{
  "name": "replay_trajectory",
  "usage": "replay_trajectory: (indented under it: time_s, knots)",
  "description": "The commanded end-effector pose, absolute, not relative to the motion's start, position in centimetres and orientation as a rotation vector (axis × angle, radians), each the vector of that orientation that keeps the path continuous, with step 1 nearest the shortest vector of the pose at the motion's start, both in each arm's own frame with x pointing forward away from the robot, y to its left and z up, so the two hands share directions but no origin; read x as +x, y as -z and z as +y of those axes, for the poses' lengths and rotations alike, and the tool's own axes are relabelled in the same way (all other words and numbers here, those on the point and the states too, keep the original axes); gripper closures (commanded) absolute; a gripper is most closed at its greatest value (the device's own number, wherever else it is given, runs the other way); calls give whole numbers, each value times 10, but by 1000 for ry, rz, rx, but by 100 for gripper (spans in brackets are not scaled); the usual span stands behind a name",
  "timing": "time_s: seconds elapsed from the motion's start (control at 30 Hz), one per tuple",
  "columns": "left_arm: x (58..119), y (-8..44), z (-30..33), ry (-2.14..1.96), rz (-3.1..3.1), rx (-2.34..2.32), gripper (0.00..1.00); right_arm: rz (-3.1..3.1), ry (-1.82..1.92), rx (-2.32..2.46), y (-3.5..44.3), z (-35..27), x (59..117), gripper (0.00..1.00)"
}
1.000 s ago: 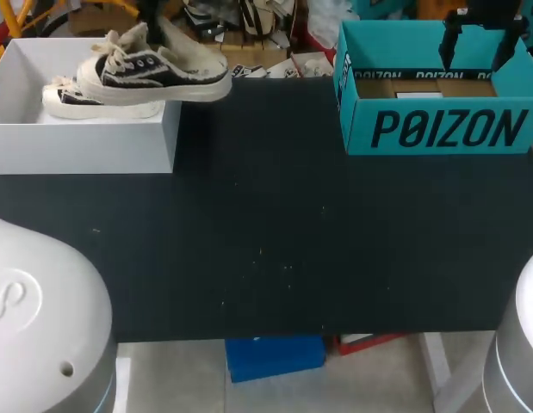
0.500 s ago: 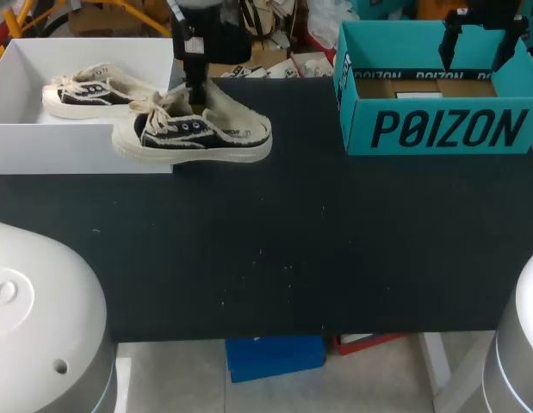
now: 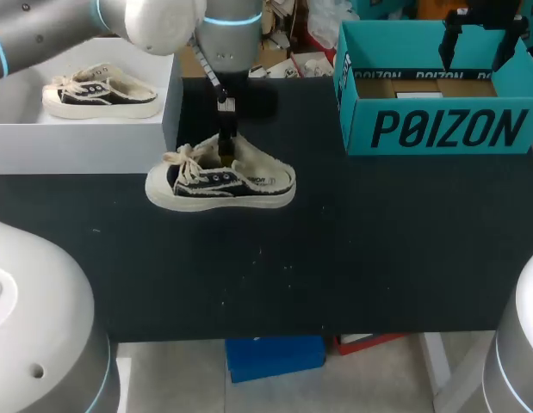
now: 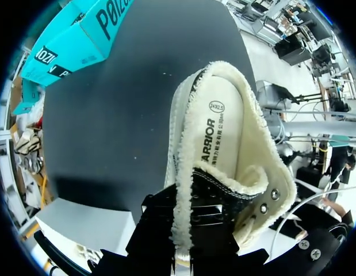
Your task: Take the shoe out of the shoebox, open the shoe tongue, remove and reinsert the insole, then place the shoe into the shoebox
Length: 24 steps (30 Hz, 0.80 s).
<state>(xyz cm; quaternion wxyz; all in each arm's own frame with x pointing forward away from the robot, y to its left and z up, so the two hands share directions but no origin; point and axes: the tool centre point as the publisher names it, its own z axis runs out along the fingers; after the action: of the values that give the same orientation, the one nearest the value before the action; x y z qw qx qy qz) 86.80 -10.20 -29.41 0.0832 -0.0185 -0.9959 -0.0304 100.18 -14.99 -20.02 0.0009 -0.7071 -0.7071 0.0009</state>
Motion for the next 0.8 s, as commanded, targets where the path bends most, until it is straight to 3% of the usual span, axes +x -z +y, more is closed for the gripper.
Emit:
replay_trajectory:
  time_s: [0.03,0.63,0.67,0.7,0.73,0.8]
  knots:
    - [871,326,-115,116,-2949,-75,100,-2220,-3,-2220,200,-150,1002,0]
    - [874,390,-128,132,-2907,-117,98,-2220,-3,-2220,200,-150,1002,0]
    - [874,391,-129,110,-2901,-121,67,-2220,-3,-2220,200,-150,1002,0]
    - [875,389,-130,98,-2902,-130,27,-2220,-3,-2220,200,-150,1002,0]
    - [875,386,-130,95,-2908,-145,0,-2220,-3,-2220,200,-150,1002,0]
    - [873,376,-132,36,-2906,-184,0,-2220,-3,-2220,200,-150,1002,0]
